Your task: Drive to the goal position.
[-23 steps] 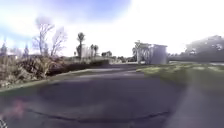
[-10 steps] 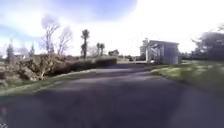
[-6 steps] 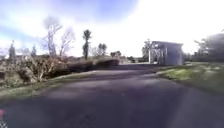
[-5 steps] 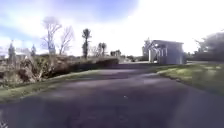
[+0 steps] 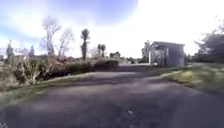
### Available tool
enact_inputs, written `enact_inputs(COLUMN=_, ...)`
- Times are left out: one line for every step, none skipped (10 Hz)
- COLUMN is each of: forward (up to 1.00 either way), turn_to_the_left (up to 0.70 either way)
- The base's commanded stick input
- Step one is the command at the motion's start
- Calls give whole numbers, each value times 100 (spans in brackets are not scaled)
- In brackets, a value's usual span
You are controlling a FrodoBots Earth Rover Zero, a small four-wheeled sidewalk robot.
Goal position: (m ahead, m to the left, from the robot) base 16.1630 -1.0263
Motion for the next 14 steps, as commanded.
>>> enact_inputs(forward=85, turn_to_the_left=-34)
enact_inputs(forward=85, turn_to_the_left=-34)
enact_inputs(forward=85, turn_to_the_left=-34)
enact_inputs(forward=85, turn_to_the_left=-34)
enact_inputs(forward=85, turn_to_the_left=-34)
enact_inputs(forward=85, turn_to_the_left=-34)
enact_inputs(forward=85, turn_to_the_left=-34)
enact_inputs(forward=85, turn_to_the_left=-34)
enact_inputs(forward=85, turn_to_the_left=-34)
enact_inputs(forward=85, turn_to_the_left=0)
enact_inputs(forward=85, turn_to_the_left=0)
enact_inputs(forward=85, turn_to_the_left=0)
enact_inputs(forward=85, turn_to_the_left=-34)
enact_inputs(forward=85, turn_to_the_left=-34)
